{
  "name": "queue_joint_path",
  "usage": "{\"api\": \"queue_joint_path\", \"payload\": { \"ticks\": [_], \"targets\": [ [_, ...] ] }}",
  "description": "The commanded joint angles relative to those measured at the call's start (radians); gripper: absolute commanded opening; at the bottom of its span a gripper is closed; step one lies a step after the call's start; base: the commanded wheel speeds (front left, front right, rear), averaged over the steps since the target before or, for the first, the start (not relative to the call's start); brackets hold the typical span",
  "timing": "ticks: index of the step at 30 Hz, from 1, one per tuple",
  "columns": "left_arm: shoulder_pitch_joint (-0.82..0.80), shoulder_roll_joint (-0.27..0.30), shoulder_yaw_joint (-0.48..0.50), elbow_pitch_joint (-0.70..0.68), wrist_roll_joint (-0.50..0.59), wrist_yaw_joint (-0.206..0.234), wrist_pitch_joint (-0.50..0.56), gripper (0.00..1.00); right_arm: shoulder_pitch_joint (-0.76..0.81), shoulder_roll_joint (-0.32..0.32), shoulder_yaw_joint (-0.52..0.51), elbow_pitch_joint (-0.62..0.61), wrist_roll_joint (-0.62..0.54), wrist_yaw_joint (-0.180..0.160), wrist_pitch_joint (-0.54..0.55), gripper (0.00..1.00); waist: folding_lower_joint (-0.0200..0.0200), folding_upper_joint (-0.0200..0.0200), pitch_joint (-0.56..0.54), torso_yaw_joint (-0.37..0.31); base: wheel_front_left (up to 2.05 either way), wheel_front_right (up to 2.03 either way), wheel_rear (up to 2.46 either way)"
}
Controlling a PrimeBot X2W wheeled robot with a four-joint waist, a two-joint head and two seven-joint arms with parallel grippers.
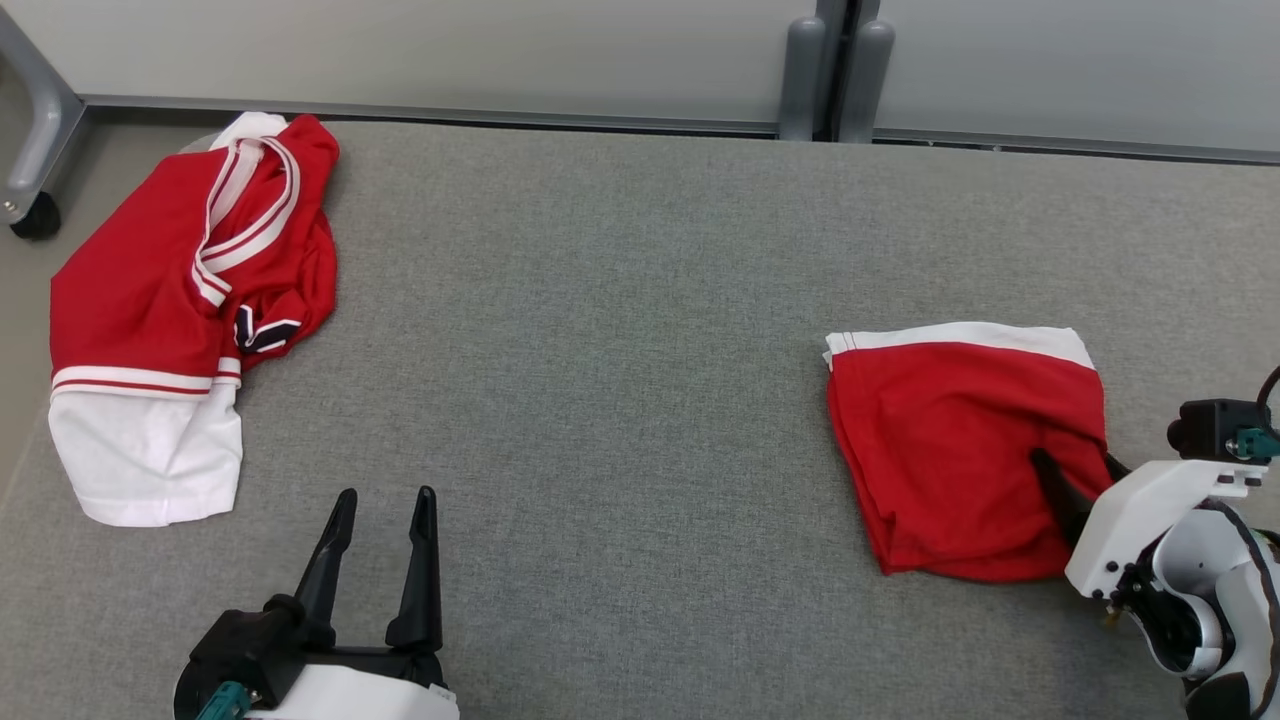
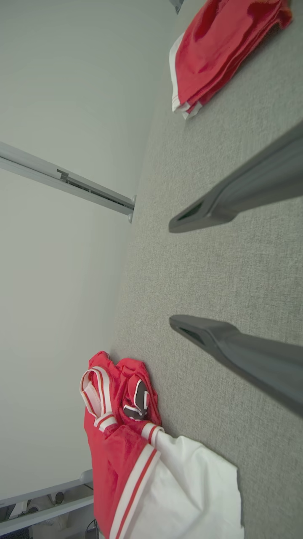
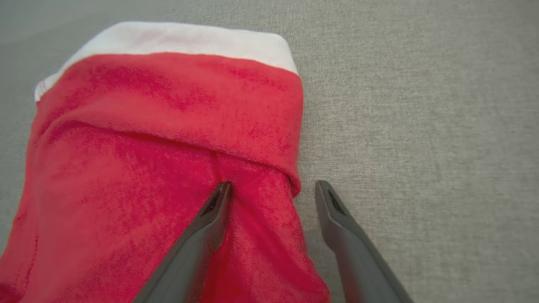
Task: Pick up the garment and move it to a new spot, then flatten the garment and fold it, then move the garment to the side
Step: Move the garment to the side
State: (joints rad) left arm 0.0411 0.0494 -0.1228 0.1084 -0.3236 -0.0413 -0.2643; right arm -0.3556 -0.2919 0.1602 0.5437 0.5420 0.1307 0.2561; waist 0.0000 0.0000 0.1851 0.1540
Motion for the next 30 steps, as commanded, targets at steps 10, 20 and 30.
{"api": "queue_joint_path", "payload": {
  "ticks": [10, 20, 30],
  "targets": [
    [-0.034, 0.002, 0.012, -0.032, 0.01, 0.01, 0.0, 1.0, -0.098, -0.08, 0.072, 0.023, 0.141, 0.0, -0.005, 0.0, 0.0, 0.0, 0.074, -0.094, 0.0, 0.0, 0.0],
    [-0.139, 0.003, -0.022, -0.029, 0.081, -0.037, 0.0, 1.0, -0.183, -0.327, 0.008, 0.057, 0.069, 0.0, -0.029, 0.0, 0.0, 0.0, 0.222, -0.2, 0.0, 0.0, 0.0],
    [-0.185, 0.003, -0.053, -0.016, 0.115, -0.046, 0.0, 1.0, -0.368, -0.488, -0.05, 0.224, -0.146, 0.0, -0.006, 0.0, 0.0, 0.0, 0.296, -0.178, 0.0, 0.0, 0.0]
  ]
}}
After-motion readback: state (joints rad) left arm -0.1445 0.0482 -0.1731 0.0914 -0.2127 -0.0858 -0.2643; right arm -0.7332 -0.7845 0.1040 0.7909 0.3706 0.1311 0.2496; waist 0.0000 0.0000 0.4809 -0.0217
